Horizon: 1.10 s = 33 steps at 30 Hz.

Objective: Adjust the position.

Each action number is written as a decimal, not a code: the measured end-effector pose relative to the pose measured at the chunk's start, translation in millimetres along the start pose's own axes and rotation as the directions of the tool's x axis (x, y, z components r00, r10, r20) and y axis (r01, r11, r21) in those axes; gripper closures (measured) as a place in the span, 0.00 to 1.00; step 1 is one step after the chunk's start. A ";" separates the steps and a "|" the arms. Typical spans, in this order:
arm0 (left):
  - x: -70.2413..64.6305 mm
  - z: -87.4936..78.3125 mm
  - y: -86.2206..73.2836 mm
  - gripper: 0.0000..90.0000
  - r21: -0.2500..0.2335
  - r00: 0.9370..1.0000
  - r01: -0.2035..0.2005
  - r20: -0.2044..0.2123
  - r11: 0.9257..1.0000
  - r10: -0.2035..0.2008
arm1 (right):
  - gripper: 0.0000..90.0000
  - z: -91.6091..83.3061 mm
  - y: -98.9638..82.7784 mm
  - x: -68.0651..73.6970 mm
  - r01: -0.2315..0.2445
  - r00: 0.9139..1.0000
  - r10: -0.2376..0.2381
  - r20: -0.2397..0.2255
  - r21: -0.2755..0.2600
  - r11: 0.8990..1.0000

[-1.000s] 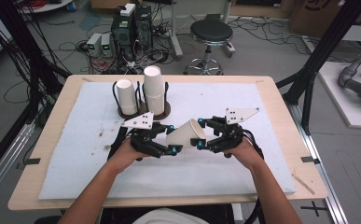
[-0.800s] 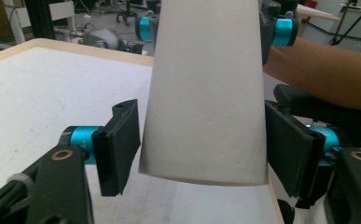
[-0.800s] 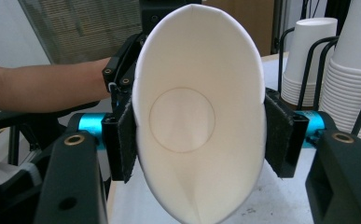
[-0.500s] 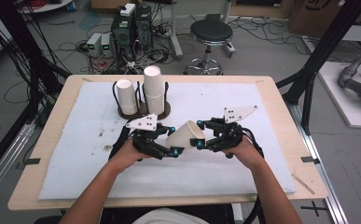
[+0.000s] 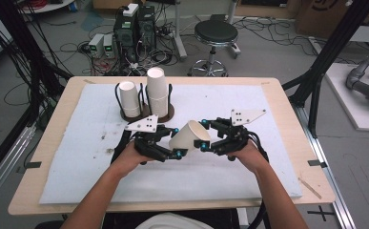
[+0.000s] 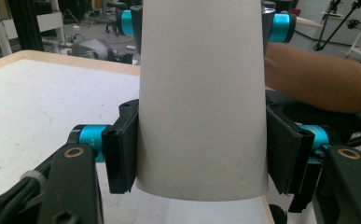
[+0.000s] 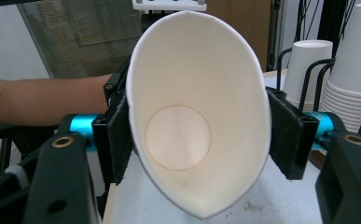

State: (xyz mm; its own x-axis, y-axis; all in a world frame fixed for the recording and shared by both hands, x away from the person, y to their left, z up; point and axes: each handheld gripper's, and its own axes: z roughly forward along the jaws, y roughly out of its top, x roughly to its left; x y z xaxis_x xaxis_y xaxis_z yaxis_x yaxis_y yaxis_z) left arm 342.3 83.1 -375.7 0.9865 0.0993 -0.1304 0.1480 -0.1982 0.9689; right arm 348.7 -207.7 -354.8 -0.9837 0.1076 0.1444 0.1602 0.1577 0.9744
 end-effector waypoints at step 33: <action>-1.8 4.9 -2.6 0.39 0.028 1.000 -0.013 -0.028 1.000 0.013 | 0.37 6.0 -0.8 0.9 0.007 1.000 -0.007 0.008 0.023 1.000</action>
State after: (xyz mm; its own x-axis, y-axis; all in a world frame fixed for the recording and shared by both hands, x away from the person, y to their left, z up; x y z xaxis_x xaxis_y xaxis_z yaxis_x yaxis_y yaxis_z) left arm 340.4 78.6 -379.0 0.9860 0.1239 -0.1114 0.1374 -0.2267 0.9642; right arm 348.3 -201.9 -356.5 -0.9842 0.1138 0.1358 0.1550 0.1812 0.9712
